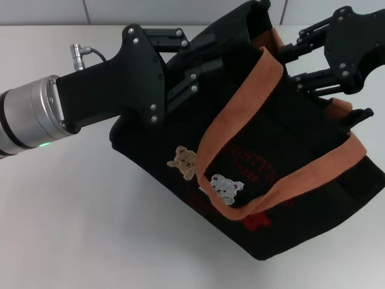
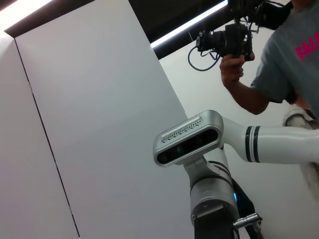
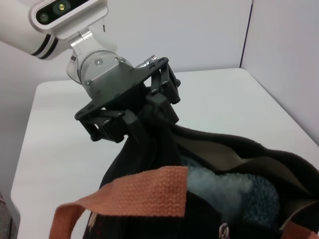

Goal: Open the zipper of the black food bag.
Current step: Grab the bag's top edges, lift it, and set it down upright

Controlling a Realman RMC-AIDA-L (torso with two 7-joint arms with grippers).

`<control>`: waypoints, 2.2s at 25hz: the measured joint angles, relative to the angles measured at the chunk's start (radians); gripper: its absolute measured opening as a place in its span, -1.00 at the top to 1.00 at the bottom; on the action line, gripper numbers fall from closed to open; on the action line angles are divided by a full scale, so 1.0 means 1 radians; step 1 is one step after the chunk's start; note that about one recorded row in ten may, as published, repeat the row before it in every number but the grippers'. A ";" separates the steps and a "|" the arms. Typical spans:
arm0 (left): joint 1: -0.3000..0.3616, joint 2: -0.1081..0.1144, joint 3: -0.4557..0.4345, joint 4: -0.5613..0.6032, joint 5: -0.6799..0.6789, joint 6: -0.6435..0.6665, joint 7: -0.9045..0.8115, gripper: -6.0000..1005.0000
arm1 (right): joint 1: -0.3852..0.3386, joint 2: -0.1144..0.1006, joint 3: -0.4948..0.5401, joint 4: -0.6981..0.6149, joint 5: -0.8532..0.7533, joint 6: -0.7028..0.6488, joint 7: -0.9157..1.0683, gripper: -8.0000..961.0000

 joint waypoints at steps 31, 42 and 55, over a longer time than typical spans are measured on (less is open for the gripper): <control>-0.007 -0.001 0.000 0.009 0.004 0.008 -0.005 0.59 | 0.028 0.024 -0.136 0.055 -0.050 0.131 -0.045 0.49; -0.008 -0.001 0.000 0.009 0.005 0.009 -0.006 0.59 | -0.010 0.034 -0.138 -0.017 -0.050 0.131 -0.078 0.97; -0.012 -0.001 0.003 0.009 0.006 0.003 -0.006 0.59 | -0.049 0.040 -0.238 -0.095 -0.079 0.152 -0.182 0.67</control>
